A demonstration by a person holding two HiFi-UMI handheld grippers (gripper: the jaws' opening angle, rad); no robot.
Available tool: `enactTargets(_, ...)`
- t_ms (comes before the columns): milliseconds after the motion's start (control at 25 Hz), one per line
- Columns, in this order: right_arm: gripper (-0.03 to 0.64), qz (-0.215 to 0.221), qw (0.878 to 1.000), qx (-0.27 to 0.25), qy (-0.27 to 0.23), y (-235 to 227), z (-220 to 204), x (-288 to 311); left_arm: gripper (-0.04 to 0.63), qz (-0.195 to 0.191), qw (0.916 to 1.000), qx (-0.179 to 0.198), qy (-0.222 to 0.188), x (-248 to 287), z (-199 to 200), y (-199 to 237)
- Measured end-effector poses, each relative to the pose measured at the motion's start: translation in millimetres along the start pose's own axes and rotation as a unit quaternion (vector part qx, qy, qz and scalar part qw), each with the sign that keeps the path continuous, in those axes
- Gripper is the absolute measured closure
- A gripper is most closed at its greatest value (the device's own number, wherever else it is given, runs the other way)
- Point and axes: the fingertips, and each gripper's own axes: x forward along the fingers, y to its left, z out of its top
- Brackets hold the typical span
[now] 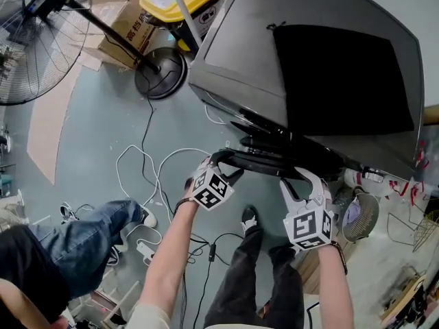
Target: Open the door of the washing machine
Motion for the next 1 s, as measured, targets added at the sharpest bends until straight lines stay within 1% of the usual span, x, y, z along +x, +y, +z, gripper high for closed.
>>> enactTargets(360, 0.474, 0.015, 1.0, -0.014, 0.006, 13, -4, -8, 0.313, 0.003, 0.9996, -0.026, -0.006, -9, -12, -18)
enactTargets(560, 0.474, 0.005, 1.0, -0.015, -0.011, 15, -1, -11, 0.313, 0.021, 0.9987, -0.04, -0.025, -13, -13, -20)
enactTargets(760, 0.474, 0.013, 1.0, -0.012, -0.018, 22, -4, -14, 0.31, 0.031, 0.9973, -0.053, -0.039, -15, -20, -29)
enactTargets(1000, 0.471, 0.022, 1.0, -0.015, -0.005, 26, -8, -17, 0.307, 0.026, 0.9966, -0.07, -0.035, -16, -24, -38)
